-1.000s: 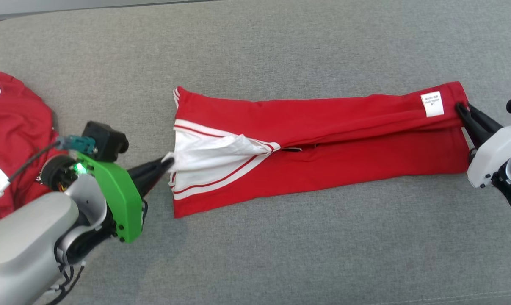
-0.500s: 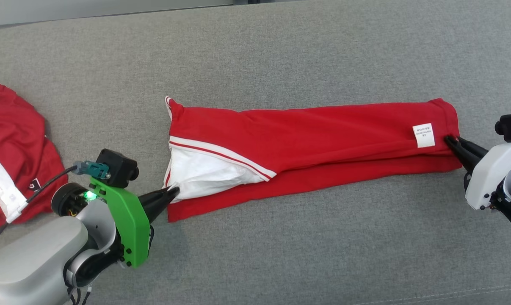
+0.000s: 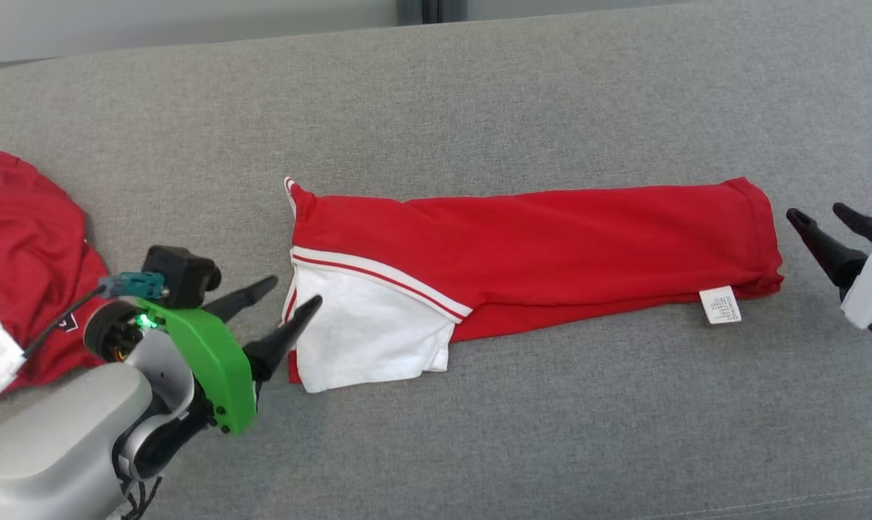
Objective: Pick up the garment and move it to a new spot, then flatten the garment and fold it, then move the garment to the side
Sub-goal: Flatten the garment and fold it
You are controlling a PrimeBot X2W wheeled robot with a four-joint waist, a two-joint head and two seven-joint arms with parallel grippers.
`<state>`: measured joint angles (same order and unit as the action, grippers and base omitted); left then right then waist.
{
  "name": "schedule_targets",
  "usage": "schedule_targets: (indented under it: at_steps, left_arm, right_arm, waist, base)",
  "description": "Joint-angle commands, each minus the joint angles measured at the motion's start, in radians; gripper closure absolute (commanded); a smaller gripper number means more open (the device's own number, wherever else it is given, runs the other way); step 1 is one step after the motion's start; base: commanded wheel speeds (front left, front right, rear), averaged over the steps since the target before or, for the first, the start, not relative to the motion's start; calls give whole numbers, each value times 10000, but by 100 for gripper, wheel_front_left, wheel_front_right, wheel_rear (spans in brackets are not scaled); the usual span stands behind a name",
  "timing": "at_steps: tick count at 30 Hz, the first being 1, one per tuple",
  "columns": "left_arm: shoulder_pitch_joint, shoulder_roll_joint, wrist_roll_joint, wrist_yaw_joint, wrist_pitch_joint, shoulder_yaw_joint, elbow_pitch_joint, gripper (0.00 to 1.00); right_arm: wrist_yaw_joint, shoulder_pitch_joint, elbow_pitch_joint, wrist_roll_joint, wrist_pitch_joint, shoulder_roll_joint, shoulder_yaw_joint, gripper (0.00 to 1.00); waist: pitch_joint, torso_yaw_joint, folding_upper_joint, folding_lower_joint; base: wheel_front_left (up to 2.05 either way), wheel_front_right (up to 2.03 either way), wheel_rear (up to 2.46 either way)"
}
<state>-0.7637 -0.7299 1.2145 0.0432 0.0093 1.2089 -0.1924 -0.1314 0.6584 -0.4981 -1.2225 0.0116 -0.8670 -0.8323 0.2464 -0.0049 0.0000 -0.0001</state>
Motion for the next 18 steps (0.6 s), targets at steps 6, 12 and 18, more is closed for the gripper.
schedule_targets:
  at_steps: [6,12,18]
  left_arm:
    - [267,355,-10,-601,-2186,-1116,-322,0]
    - [888,1303,-448,-1020,-2753,-3656,-359,0]
    - [2943,3073,-2616,-12,-2743,-7535,327,0]
  right_arm:
    - [12,-8,229,-601,999,-32,748,0]
    - [11,-374,800,-298,2355,354,1339,0]
    - [8,-1093,1313,1715,2529,1945,3951,0]
  waist:
    - [-377,6,0,1]
    - [-612,18,0,1]
    - [-561,1,0,1]
  base:
    - [0,0,0]
    - [0,0,0]
    - [0,0,0]
